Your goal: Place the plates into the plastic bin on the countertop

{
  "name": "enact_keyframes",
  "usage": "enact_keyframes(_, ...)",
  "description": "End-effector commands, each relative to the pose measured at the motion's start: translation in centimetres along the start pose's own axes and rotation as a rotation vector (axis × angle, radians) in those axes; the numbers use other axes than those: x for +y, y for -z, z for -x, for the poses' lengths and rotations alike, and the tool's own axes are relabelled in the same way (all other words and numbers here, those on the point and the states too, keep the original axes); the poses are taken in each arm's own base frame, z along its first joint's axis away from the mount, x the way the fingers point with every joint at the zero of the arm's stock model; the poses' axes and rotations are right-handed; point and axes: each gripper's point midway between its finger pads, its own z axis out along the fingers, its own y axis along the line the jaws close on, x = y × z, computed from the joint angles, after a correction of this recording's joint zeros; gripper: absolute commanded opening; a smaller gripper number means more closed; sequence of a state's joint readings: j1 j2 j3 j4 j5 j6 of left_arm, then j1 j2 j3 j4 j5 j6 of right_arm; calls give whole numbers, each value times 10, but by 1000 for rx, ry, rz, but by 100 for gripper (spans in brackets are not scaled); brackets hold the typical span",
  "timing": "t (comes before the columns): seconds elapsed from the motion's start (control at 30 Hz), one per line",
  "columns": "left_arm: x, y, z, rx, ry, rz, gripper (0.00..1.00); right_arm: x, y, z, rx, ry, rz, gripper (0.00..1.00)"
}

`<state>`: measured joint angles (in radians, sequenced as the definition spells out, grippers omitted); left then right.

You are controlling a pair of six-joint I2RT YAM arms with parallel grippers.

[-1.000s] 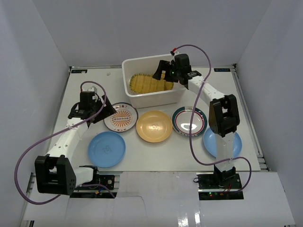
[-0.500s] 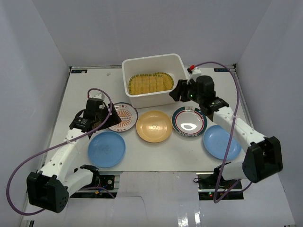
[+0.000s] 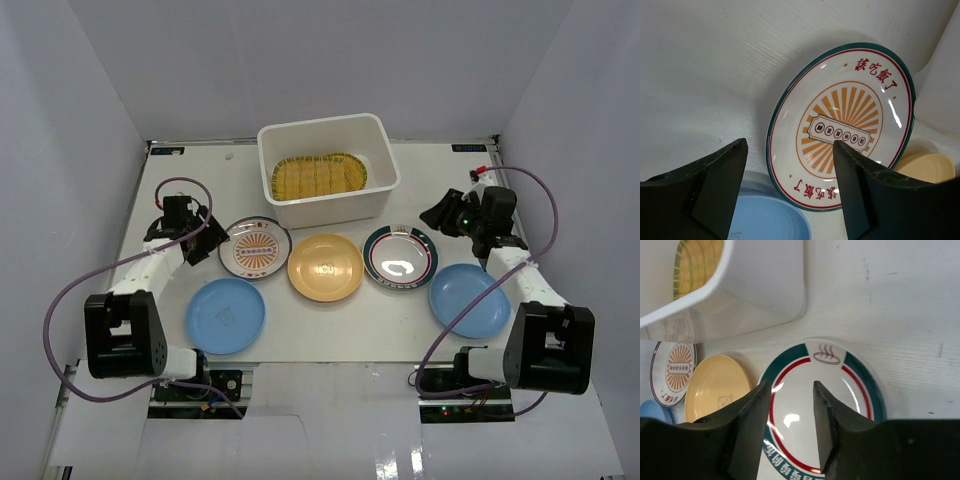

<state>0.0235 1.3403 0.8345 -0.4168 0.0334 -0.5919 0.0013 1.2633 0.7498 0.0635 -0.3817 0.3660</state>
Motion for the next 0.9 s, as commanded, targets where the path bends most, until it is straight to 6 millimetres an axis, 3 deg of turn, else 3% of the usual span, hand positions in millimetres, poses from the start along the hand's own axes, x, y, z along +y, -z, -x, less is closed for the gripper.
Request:
enact_keyframes(0.0,-19,-9,12,15,13,-86,79,-27,1,17,-30,-32,35,47)
enact_keyframes(0.03,-21,-13,10,42,20,-102,79,-43,0,19,-19,-64,33,50)
enact_keyframes(0.13,-18,-29,5,95,38,-103,77,-64,-10,9,29,-108,31,54)
enact_keyframes(0.3,-8,-46,-2,159,97,-138,70,-78,-22,-20,97,-175,31,56)
enact_keyframes(0.43,-8,-50,-2,174,106,-151,56,-89,-26,-41,116,-218,-5,56)
enact_keyframes(0.73,-1,-56,-7,185,138,-143,40,-98,-35,-73,177,-242,-62,54)
enact_keyframes(0.87,2,-58,-8,191,144,-137,23,-94,-39,-84,208,-257,-39,50)
